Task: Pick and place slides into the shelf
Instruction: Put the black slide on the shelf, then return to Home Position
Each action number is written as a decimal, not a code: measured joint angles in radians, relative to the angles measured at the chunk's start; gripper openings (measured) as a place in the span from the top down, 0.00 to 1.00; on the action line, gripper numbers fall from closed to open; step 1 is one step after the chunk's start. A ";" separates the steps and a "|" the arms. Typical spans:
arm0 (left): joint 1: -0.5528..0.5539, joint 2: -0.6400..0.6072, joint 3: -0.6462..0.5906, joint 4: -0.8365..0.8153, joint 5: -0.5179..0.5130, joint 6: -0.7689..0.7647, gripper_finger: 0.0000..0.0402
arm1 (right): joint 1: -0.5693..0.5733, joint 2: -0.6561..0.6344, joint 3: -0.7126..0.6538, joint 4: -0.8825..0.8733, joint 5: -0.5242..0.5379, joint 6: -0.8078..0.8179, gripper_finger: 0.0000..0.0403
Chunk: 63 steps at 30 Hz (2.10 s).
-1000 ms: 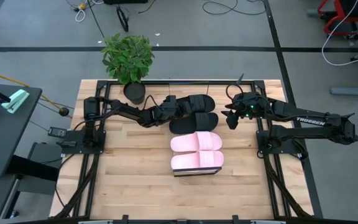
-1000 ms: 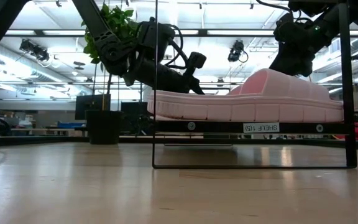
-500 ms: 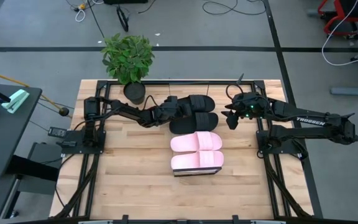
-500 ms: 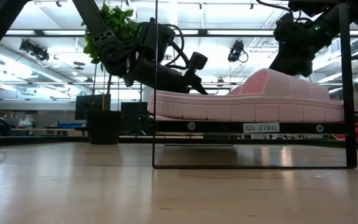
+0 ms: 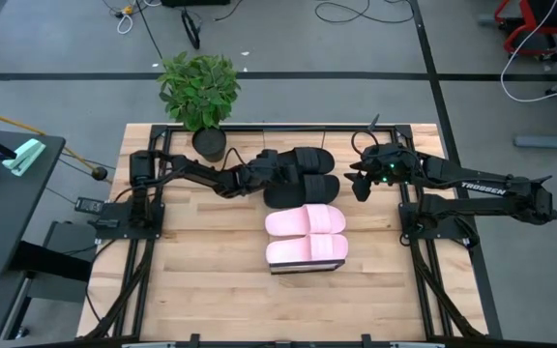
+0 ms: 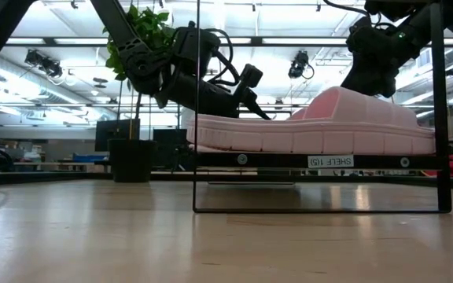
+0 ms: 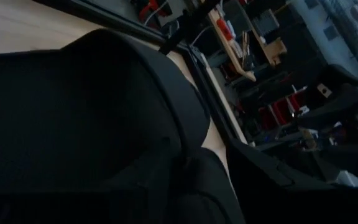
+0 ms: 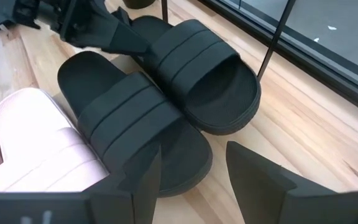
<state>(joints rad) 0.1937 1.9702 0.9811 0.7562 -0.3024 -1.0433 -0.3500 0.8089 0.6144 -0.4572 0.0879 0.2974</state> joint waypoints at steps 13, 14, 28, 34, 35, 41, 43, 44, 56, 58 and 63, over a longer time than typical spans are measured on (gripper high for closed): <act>-0.001 -0.020 0.000 -0.014 0.053 0.019 0.58 | 0.000 0.000 0.000 -0.016 0.000 0.021 0.53; -0.001 -0.020 0.000 -0.013 0.053 0.028 0.58 | 0.000 0.000 0.000 -0.016 0.000 0.022 0.53; -0.002 -0.111 -0.007 -0.130 0.058 0.179 0.58 | 0.000 0.000 0.000 -0.019 -0.001 0.049 0.53; -0.026 -0.173 -0.007 -0.375 0.005 0.208 0.59 | 0.002 0.000 0.000 -0.021 -0.022 0.051 0.53; -0.037 -0.179 -0.007 -0.398 -0.011 0.220 0.59 | 0.002 0.000 0.000 -0.020 -0.029 0.053 0.53; -0.104 -0.223 -0.007 -0.524 -0.058 0.272 0.59 | 0.017 0.000 0.000 -0.021 -0.044 0.068 0.53; -0.129 -0.244 -0.007 -0.567 -0.072 0.288 0.60 | 0.031 0.000 0.000 -0.021 -0.045 0.069 0.53; -0.142 -0.254 -0.007 -0.582 -0.087 0.300 0.60 | 0.041 0.000 0.000 -0.021 -0.045 0.069 0.53; -0.291 -0.414 -0.007 -0.801 -0.277 0.411 0.66 | 0.169 0.000 0.000 -0.006 0.004 0.105 0.53; -0.314 -0.433 -0.016 -0.829 -0.302 0.416 0.68 | 0.188 0.000 0.000 0.003 0.011 0.119 0.53; -0.347 -0.509 -0.211 -0.605 -0.317 0.374 0.74 | 0.250 0.000 0.006 -0.012 0.023 0.145 0.54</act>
<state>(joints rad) -0.1529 1.4607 0.7699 0.1509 -0.6196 -0.6698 -0.0999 0.8091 0.6203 -0.4692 0.1106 0.4425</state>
